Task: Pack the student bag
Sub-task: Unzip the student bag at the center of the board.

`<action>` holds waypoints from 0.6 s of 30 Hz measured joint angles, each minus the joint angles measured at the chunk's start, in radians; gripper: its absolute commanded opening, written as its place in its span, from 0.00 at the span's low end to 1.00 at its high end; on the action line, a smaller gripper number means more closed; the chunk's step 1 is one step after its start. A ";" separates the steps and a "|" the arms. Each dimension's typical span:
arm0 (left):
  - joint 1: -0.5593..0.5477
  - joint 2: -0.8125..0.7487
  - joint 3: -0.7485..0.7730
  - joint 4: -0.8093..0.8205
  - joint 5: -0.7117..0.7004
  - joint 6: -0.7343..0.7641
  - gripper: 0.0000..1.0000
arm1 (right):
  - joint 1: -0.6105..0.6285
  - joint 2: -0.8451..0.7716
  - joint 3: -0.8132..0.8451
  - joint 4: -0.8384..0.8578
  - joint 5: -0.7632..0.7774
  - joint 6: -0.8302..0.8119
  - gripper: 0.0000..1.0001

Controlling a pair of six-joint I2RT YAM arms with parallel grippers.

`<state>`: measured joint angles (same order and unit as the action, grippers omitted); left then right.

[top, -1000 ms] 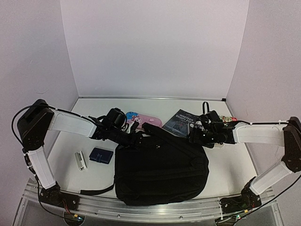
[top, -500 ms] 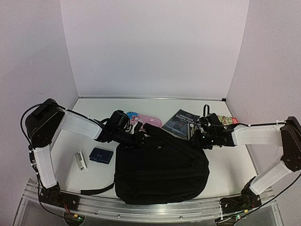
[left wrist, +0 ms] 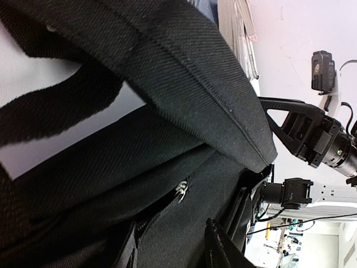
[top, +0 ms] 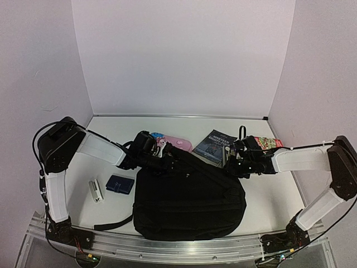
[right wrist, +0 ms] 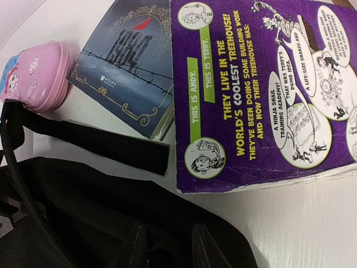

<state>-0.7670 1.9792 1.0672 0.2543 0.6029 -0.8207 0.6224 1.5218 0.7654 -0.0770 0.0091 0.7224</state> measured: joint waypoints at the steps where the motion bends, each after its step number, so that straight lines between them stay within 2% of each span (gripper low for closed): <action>1: 0.000 0.003 0.000 0.004 0.000 0.000 0.38 | 0.000 0.003 0.000 0.003 -0.001 0.000 0.25; 7: 0.000 0.022 0.012 0.018 0.006 -0.009 0.28 | 0.000 0.021 0.000 0.014 -0.008 0.000 0.23; 16: 0.000 0.025 0.013 0.007 0.004 -0.015 0.03 | 0.000 0.033 0.000 0.020 -0.015 0.001 0.18; 18: 0.000 0.025 0.013 0.003 0.003 -0.016 0.00 | 0.000 0.034 0.000 0.021 -0.015 0.001 0.14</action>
<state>-0.7670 2.0045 1.0798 0.2571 0.6062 -0.8370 0.6224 1.5558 0.7654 -0.0559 -0.0061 0.7239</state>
